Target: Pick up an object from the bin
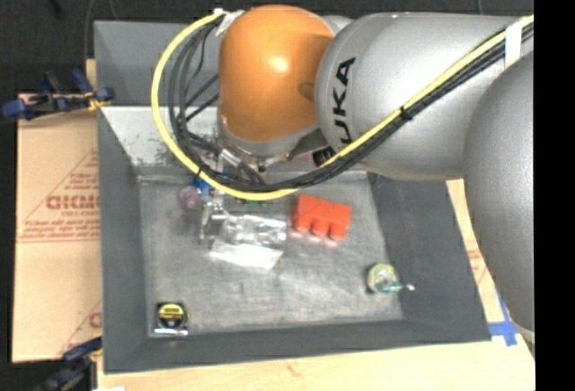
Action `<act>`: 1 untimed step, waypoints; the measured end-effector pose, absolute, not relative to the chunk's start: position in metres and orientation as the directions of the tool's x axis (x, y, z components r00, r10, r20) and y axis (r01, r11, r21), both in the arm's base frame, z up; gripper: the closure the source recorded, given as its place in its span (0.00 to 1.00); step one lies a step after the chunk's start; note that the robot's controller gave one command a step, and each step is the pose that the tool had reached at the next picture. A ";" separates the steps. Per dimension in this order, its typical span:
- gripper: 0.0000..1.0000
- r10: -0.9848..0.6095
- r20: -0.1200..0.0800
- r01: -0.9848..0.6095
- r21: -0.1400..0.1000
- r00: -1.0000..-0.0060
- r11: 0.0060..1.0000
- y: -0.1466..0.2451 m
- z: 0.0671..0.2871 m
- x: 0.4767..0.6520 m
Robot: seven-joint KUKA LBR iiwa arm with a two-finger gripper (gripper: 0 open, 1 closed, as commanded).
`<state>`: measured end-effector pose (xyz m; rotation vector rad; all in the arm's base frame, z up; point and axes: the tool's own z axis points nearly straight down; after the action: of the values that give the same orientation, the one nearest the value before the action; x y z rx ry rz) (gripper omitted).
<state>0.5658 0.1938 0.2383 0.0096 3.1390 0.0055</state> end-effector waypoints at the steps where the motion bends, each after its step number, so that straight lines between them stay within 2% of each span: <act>1: 0.00 -0.051 0.000 -0.051 -0.003 -0.999 0.999 0.122 0.112 0.629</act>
Offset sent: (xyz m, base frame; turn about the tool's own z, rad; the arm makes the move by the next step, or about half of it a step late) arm 0.0611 -0.0665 -0.1225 -0.0629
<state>0.6285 0.1218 0.1124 -0.0807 3.1401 -0.0054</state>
